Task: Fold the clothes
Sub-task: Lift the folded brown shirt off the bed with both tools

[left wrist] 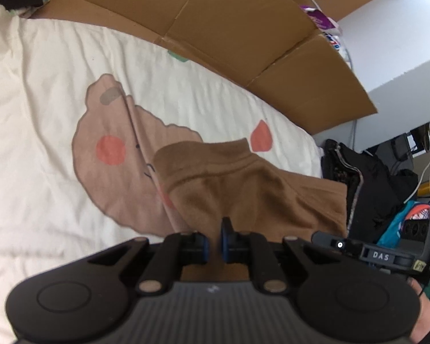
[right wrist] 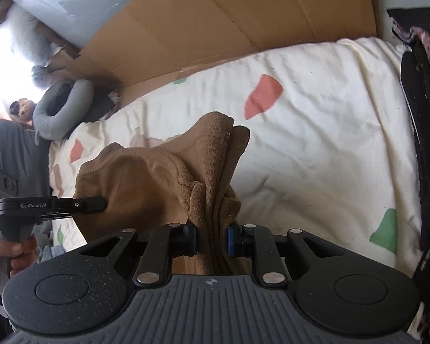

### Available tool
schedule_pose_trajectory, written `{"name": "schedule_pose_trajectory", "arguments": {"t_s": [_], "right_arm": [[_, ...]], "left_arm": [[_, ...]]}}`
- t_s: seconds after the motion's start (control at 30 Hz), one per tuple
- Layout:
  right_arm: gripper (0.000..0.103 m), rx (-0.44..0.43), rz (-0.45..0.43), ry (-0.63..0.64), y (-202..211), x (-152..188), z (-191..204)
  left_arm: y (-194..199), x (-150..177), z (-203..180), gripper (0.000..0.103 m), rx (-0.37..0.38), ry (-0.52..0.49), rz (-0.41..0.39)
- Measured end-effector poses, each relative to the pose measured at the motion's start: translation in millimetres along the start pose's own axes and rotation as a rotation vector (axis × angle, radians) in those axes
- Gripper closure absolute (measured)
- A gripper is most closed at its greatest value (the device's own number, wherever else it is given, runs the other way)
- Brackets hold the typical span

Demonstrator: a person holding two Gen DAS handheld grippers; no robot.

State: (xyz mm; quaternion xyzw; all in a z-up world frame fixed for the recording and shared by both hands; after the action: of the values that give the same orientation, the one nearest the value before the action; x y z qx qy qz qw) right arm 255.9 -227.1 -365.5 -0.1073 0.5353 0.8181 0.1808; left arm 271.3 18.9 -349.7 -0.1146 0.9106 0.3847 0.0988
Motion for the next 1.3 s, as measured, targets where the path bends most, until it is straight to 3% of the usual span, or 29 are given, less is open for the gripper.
{"name": "schedule_pose_trajectory", "arguments": {"t_s": [0.33, 0.63, 1.07, 1.3], "right_arm": [[0.087, -0.003, -0.018, 0.087, 68, 10, 34], [0.087, -0.032, -0.085, 0.125, 152, 3, 65], [0.088, -0.031, -0.285, 0.142, 279, -60, 103], [0.088, -0.032, -0.382, 0.152, 352, -97, 121]], "left_arm": [[55, 6, -59, 0.095, -0.027, -0.044, -0.016], [111, 21, -130, 0.095, -0.039, -0.107, -0.040], [199, -5, -249, 0.095, -0.006, -0.216, -0.206], [240, -18, -313, 0.095, 0.016, -0.274, -0.251]]}}
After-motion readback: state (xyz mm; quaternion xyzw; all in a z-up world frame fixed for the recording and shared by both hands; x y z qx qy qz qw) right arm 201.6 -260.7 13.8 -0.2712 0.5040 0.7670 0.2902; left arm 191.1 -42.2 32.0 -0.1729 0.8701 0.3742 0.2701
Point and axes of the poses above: each gripper's, at about its wrist camera, not at the fingertips, and y roughly against the way its jaws point, z to its left, x to its underside, the point moved 10 cm from there along -y, roughly the way its jaws point, and after that the axes turned 11 degrees about x, right-handed, at the moved point
